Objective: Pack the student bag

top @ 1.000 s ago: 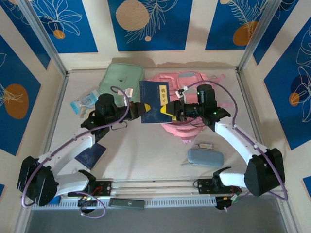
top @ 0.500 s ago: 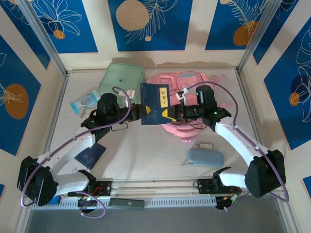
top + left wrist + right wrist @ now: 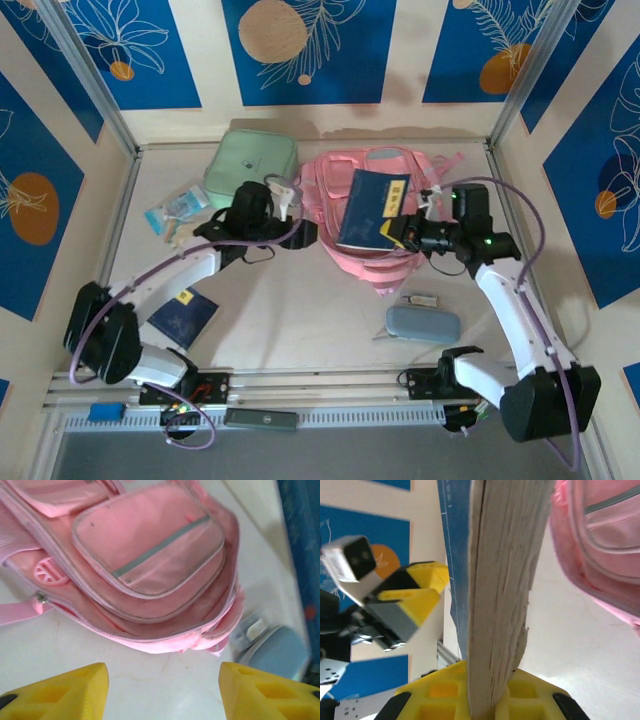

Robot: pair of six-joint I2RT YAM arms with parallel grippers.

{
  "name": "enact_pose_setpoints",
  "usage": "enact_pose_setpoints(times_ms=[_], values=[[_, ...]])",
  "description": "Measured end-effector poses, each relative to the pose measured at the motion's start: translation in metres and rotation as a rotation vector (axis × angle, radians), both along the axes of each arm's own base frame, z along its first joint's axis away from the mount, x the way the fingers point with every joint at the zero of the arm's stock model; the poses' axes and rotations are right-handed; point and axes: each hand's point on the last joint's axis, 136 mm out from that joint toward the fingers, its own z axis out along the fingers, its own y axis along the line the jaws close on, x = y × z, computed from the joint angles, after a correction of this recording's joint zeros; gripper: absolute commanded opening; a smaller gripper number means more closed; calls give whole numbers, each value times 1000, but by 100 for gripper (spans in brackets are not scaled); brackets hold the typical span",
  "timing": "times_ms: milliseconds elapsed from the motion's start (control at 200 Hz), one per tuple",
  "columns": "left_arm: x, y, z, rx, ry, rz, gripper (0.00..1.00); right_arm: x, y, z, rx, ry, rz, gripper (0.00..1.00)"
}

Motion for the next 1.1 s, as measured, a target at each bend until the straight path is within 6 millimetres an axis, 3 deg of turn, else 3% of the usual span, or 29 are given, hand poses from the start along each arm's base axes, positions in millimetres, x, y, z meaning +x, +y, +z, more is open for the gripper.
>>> enact_pose_setpoints(times_ms=[275,450,590,960,1100], values=[[12,-70,-7,103,-224,-266,70,-14,-45,-9,-84,61,-194,0],[26,-102,-32,158,-295,-369,74,-19,-63,-25,-131,138,-270,0],[37,-118,-54,208,-312,-422,75,-22,-72,-30,-148,165,-306,0],[58,-148,-84,298,-378,-505,78,-22,-80,-31,-146,177,-336,0],[67,-145,-100,363,-399,-480,64,-22,-79,-31,-143,176,-334,0]])
